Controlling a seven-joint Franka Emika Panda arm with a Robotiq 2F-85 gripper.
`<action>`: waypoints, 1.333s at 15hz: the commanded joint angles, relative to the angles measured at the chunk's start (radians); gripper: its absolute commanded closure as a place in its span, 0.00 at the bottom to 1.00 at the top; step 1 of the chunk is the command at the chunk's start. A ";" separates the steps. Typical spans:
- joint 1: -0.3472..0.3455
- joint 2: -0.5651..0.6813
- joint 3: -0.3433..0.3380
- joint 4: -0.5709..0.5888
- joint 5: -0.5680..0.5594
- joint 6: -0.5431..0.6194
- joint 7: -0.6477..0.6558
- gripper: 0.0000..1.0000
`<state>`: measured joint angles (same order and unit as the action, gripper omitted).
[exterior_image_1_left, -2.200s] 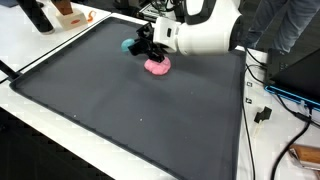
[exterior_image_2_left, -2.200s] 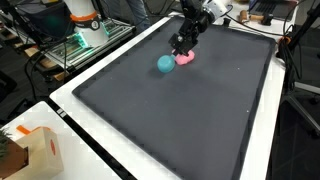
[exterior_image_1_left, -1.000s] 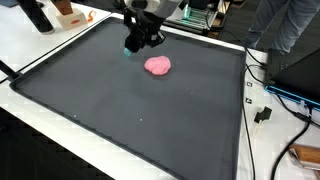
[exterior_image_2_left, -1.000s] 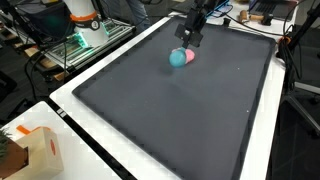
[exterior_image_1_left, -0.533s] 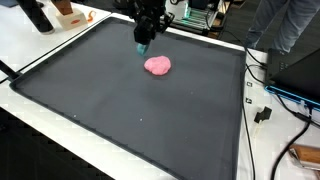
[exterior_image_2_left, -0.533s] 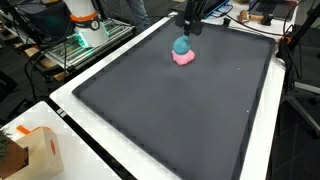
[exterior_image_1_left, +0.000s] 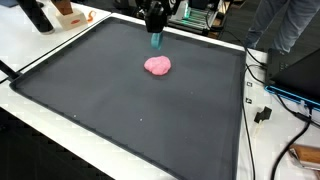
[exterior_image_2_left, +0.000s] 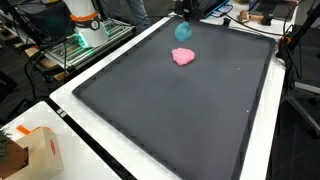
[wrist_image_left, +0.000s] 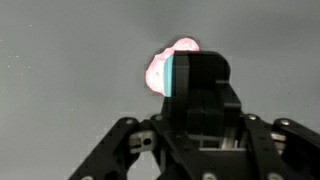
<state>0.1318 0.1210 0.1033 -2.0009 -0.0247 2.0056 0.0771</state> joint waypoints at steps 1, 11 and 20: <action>-0.014 -0.075 0.006 -0.067 0.083 0.009 -0.067 0.75; -0.006 -0.080 0.005 -0.052 0.102 -0.002 -0.080 0.50; -0.080 -0.045 -0.040 0.006 0.380 -0.109 -0.316 0.75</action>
<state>0.1003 0.0576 0.0870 -2.0323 0.2183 1.9683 -0.0976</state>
